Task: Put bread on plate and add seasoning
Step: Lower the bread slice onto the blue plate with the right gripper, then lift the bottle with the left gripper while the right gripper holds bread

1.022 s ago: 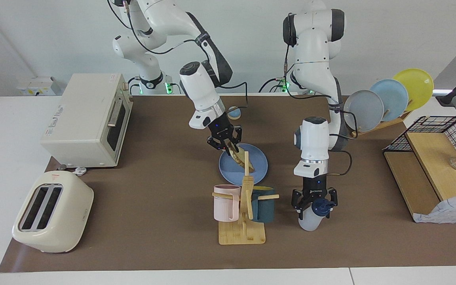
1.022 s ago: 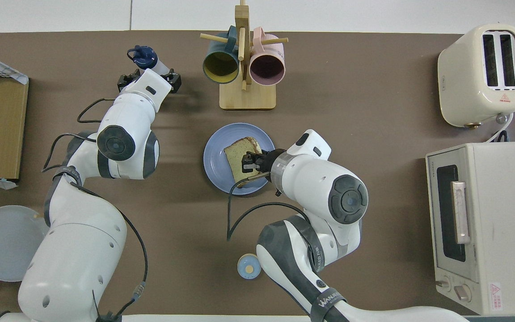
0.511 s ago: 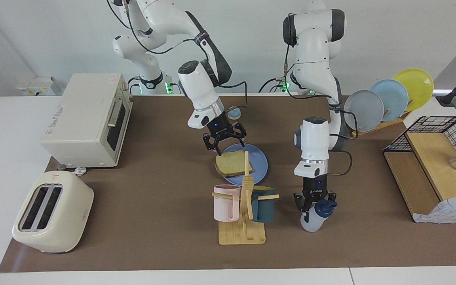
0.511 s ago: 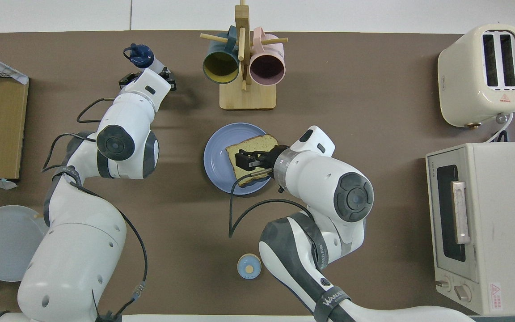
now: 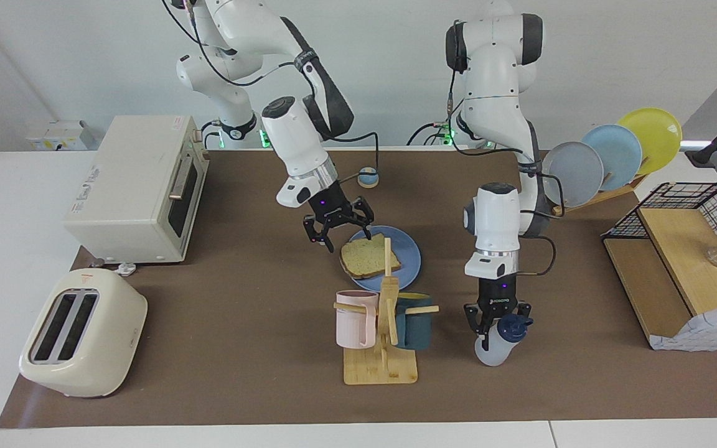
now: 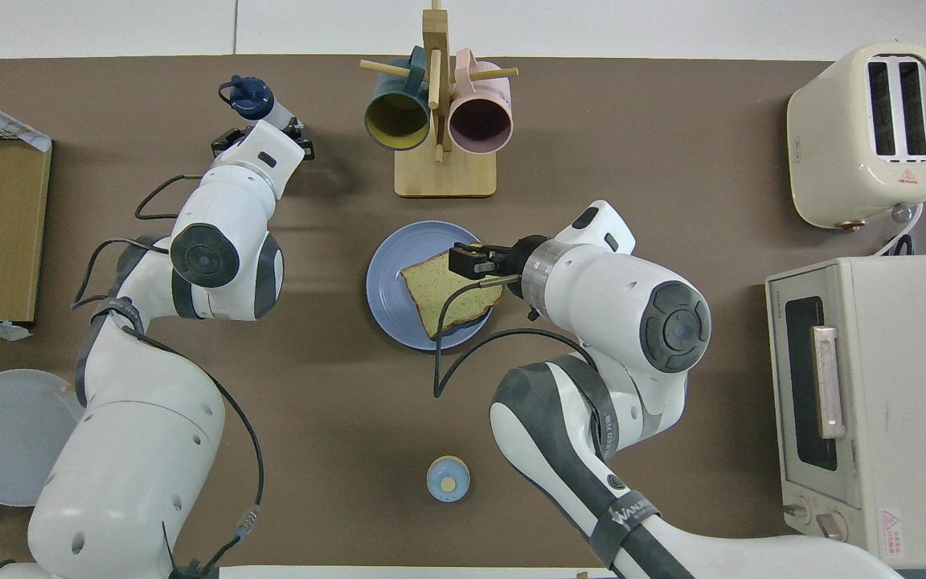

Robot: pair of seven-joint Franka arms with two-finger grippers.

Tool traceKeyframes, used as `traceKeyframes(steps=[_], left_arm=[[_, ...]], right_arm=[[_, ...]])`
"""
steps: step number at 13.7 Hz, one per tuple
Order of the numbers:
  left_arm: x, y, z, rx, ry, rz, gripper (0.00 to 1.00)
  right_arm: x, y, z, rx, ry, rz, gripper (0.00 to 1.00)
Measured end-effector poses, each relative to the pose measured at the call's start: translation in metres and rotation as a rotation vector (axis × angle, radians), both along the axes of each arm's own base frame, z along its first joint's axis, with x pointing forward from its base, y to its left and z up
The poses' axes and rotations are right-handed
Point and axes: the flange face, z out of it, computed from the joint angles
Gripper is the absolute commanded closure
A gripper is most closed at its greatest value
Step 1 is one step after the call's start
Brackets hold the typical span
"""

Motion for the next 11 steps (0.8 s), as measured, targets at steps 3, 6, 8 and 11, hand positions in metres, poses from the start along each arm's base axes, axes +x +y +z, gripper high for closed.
traceKeyframes(steps=[3, 6, 8, 11], left_arm=[[0.001, 0.002, 0.041, 0.008, 0.076, -0.029, 1.00], [-0.007, 0.008, 0.095, 0.058, 0.160, -0.138, 1.00], [-0.015, 0.015, 0.118, 0.084, 0.223, -0.205, 1.00], [-0.033, 0.027, 0.151, 0.159, 0.344, -0.387, 1.00]], right_arm=[[-0.008, 0.012, -0.001, -0.007, 0.008, 0.037, 0.00], [-0.017, 0.023, 0.003, -0.014, 0.042, 0.073, 0.00], [-0.018, 0.029, 0.014, -0.022, 0.101, 0.104, 0.00], [0.003, 0.019, 0.080, -0.023, 0.255, 0.153, 0.00]])
